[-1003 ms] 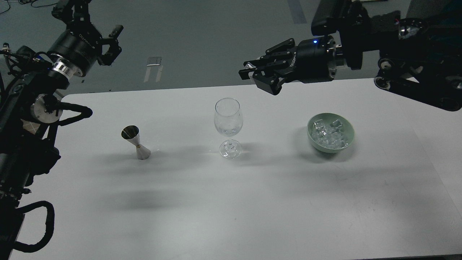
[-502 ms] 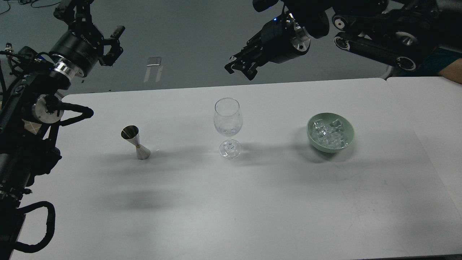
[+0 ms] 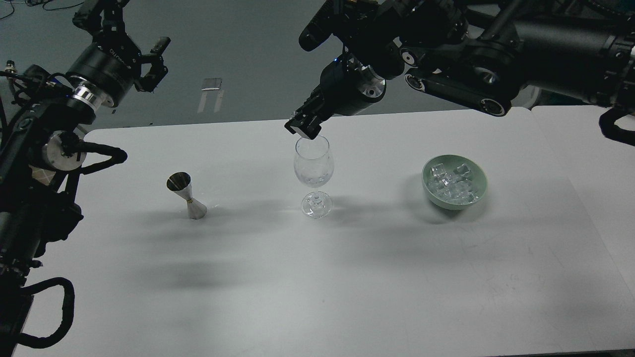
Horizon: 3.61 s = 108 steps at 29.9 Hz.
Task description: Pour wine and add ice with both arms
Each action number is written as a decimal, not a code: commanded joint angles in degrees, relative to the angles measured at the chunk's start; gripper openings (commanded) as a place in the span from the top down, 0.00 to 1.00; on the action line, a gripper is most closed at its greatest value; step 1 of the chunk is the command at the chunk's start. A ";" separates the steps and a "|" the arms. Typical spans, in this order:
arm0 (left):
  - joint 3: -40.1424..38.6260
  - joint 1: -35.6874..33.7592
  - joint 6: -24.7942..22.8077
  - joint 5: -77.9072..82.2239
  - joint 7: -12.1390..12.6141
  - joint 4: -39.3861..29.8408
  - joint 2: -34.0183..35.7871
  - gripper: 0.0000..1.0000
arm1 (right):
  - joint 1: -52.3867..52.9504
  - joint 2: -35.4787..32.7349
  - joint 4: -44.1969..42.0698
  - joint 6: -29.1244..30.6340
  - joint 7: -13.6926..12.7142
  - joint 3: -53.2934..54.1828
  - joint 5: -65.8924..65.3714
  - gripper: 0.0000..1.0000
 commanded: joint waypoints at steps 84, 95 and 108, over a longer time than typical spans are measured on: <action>-0.27 -1.92 -0.09 -7.58 3.03 0.38 -1.45 0.02 | -7.55 -1.17 -29.56 -11.55 0.00 17.63 29.26 0.00; 0.00 -3.51 0.00 -9.34 3.81 3.10 -5.23 0.02 | -17.57 1.39 -33.70 -19.38 0.00 29.67 52.55 0.00; 0.00 -2.37 2.64 -10.57 3.20 3.28 -10.60 0.02 | -26.44 3.85 -35.02 -20.97 0.00 51.89 66.62 0.02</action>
